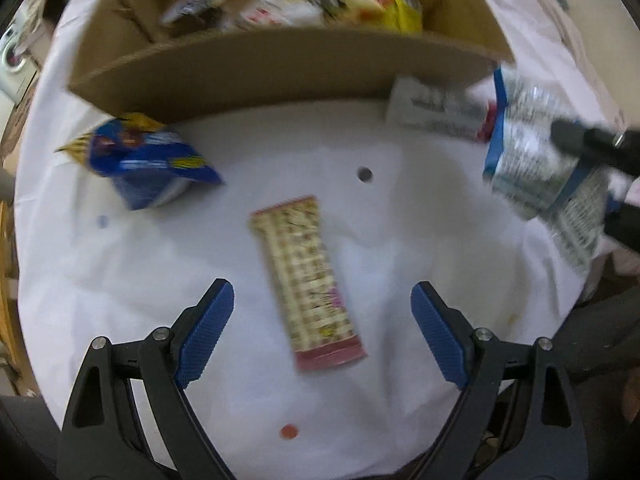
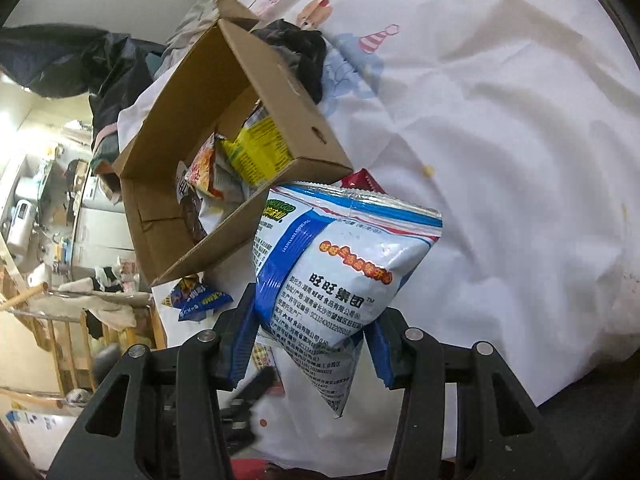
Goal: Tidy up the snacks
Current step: 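Grasp the blue-and-white chip bag with the right tool, then grasp the checkered wafer bar with the left tool while the right tool holds its bag, then lower both held snacks into the box and open both tools, then withdraw both tools from the box toward the remaining snacks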
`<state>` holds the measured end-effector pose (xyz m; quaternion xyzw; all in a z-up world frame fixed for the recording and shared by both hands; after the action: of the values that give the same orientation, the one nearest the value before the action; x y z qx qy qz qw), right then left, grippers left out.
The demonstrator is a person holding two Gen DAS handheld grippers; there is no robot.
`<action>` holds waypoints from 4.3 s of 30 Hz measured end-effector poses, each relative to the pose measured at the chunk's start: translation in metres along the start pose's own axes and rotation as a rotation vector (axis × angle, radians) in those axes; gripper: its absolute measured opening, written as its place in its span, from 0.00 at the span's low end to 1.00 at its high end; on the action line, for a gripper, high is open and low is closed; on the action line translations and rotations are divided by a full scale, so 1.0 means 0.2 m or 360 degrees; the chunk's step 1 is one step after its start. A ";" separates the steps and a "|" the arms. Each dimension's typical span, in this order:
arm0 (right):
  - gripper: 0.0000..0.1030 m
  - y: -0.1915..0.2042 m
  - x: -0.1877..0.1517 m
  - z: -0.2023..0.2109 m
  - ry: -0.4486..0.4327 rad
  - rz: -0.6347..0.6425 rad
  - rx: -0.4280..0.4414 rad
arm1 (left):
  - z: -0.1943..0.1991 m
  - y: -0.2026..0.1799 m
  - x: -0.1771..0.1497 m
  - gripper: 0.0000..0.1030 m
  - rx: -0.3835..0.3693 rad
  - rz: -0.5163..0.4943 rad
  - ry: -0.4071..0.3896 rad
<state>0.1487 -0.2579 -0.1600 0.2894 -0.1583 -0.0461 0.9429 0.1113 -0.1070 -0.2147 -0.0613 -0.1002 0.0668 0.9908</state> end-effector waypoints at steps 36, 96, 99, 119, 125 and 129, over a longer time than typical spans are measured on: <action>0.49 0.34 -0.14 -0.13 0.0226 0.0382 0.0125 | 0.28 0.34 -0.01 0.22 0.0132 0.0171 -0.0201; 0.81 0.40 0.70 -0.23 -0.0225 0.0301 0.0154 | 0.36 0.26 0.88 0.49 -0.0059 0.0113 -0.0473; 0.81 0.42 0.69 -0.22 -0.0226 0.0346 0.0133 | 0.38 0.24 0.87 0.64 -0.0078 0.0097 -0.0490; 0.81 0.43 0.67 -0.18 -0.0238 0.0443 0.0092 | 0.40 0.31 0.85 0.77 -0.0136 0.0219 -0.0463; 0.81 0.40 0.62 -0.15 -0.0233 0.0476 0.0041 | 0.46 0.36 0.82 0.77 -0.0138 0.0265 -0.0488; 0.81 0.38 0.57 -0.07 -0.0245 0.0459 0.0053 | 0.52 0.39 0.79 0.77 -0.0134 0.0271 -0.0516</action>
<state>0.2603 -0.2073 -0.0979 0.2749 -0.2708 0.0703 0.9199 0.2335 0.0043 -0.0942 -0.0996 -0.2557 0.1552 0.9490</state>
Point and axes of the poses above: each gripper's, at about its wrist camera, not at the fingertips, and z roughly against the way its jaws point, y to its left, x to its top, the point moved 7 cm from there along -z, roughly the way its jaws point, and after that the axes turned 15 degrees about z, right-handed, at the moved point
